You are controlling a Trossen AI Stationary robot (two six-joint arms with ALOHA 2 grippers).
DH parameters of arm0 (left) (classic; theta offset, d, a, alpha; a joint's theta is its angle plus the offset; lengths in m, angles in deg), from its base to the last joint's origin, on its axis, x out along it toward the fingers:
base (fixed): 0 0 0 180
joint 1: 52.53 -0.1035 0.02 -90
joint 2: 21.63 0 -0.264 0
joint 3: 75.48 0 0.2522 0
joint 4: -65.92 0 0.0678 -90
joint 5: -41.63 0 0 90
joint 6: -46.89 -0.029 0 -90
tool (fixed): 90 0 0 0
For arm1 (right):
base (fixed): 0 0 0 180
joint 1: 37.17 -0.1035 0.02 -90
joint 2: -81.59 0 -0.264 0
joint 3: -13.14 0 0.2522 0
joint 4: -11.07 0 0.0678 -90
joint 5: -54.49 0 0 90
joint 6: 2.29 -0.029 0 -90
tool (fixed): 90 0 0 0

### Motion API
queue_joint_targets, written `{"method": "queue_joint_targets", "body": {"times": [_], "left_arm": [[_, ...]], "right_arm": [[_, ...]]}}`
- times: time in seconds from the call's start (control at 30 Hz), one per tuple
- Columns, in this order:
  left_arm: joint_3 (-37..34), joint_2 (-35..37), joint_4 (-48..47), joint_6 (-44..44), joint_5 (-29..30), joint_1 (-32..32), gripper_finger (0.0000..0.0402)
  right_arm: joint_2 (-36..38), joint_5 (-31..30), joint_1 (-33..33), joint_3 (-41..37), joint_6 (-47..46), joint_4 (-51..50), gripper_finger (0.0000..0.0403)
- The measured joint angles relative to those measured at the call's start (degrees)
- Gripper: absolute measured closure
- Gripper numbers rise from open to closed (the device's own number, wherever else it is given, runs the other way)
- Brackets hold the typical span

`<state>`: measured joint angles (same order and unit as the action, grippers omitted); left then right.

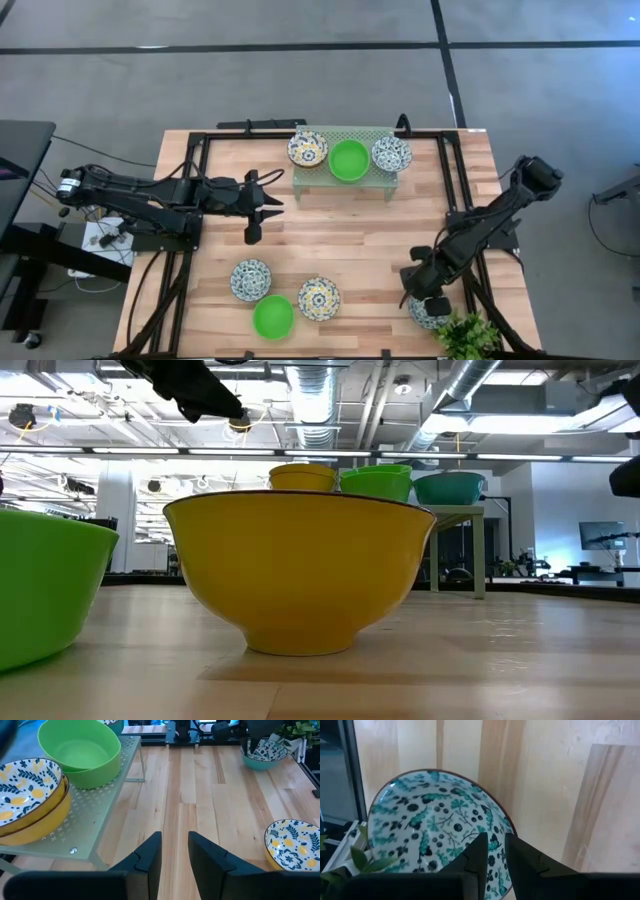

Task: Pick & Place Mini bowls
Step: Stack the right light blue bowl on the light blue bowl on the shelf

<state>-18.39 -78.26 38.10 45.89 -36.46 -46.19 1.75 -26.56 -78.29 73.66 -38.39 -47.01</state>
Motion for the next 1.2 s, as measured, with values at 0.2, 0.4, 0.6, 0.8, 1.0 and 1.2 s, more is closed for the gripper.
{"method": "queue_joint_targets", "body": {"times": [0.2, 0.4, 0.6, 0.8, 1.0, 1.2], "left_arm": [[0.0, 0.0, 0.4, 0.0, 0.0, 0.0, 0.0305], [0.0, 0.0, 0.6, 0.0, 0.0, 0.0, 0.0305], [0.0, 0.0, 0.9, 0.0, 0.0, 0.0, 0.0305], [0.0, 0.0, 1.1, 0.0, 0.0, 0.0, 0.0305], [0.0, 0.0, 1.3, 0.0, 0.0, 0.0, 0.0305], [0.0, 0.0, 1.3, 0.0, 0.0, 0.0, 0.0305]], "right_arm": [[2.5, 0.0, 0.0, 0.0, 0.0, -0.3, 0.0342], [2.6, 0.0, 0.0, 0.0, 0.0, -3.1, 0.0342], [1.0, -1.6, 0.0, 0.0, 0.0, -3.2, 0.0342], [-1.6, -1.6, 0.0, -0.1, 0.0, -3.1, 0.0342], [-3.9, -1.3, 0.0, -0.1, 3.3, -1.5, 0.0346], [-2.5, 2.1, 0.9, 0.1, 8.1, -1.0, 0.0393]]}}
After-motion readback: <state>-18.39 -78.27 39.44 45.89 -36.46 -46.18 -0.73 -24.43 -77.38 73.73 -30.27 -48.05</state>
